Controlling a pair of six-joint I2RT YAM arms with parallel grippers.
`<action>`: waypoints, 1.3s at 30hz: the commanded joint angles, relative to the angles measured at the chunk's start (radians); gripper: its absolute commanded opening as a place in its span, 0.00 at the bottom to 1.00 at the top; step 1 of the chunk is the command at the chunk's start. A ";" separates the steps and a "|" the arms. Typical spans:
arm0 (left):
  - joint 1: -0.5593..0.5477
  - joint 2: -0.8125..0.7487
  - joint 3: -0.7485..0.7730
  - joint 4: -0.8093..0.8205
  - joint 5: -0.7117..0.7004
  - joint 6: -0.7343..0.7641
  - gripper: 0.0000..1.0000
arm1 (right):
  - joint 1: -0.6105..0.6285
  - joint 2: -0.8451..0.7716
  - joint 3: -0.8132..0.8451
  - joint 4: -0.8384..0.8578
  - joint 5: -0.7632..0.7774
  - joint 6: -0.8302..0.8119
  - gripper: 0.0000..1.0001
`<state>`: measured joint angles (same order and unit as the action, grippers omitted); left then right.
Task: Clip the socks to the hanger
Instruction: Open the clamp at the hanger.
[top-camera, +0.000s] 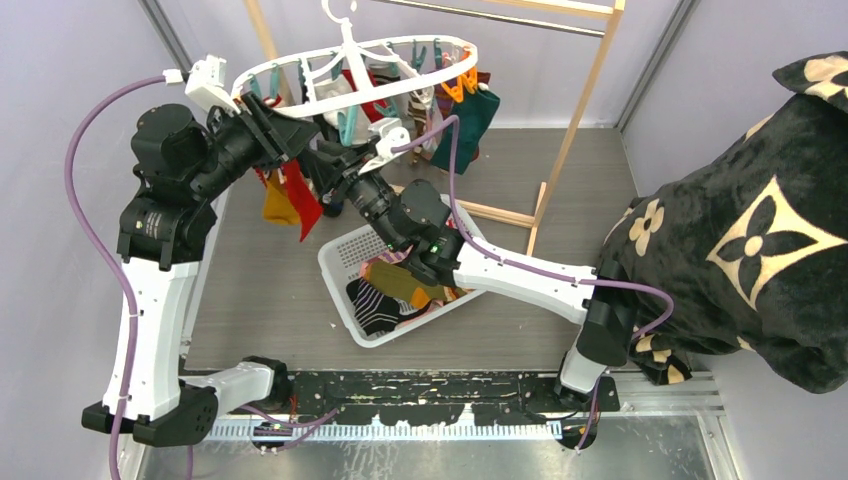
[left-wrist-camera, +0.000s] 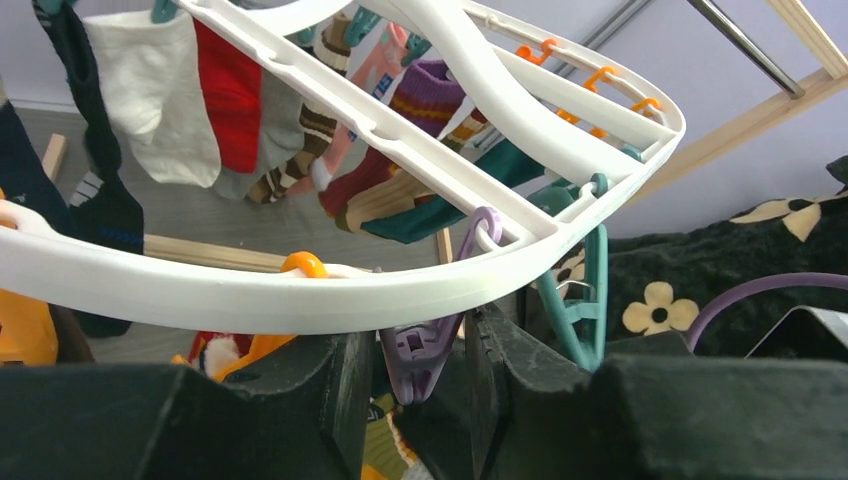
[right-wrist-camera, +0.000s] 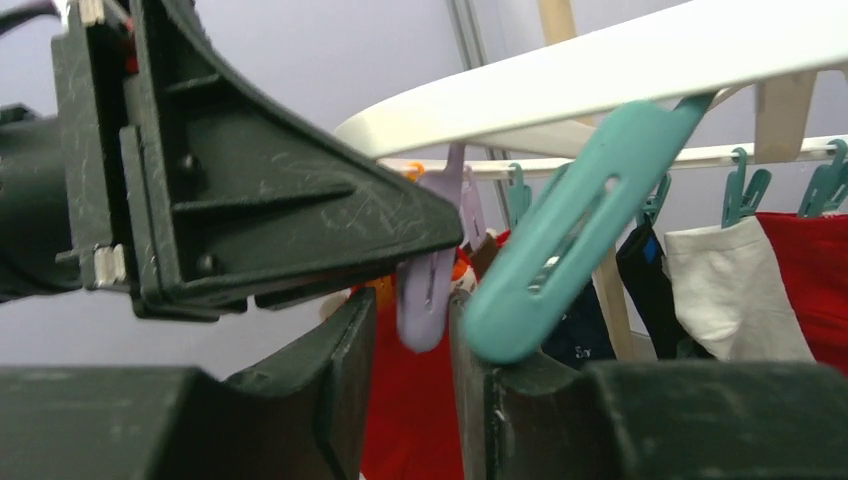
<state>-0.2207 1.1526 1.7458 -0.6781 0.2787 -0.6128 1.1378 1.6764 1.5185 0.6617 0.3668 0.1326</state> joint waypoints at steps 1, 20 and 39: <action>0.007 0.001 -0.001 0.051 -0.082 0.060 0.24 | 0.026 -0.006 0.023 -0.012 -0.048 -0.011 0.47; 0.008 -0.025 -0.008 -0.061 -0.084 0.051 0.00 | -0.055 -0.444 -0.460 -0.329 0.103 0.054 0.71; 0.009 -0.073 -0.119 0.043 -0.113 0.052 0.00 | -0.075 -0.431 -0.535 -0.217 0.053 0.132 0.73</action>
<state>-0.2203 1.1286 1.6749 -0.6838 0.1951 -0.5423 1.0698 1.1904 0.8955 0.1905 0.4965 0.2718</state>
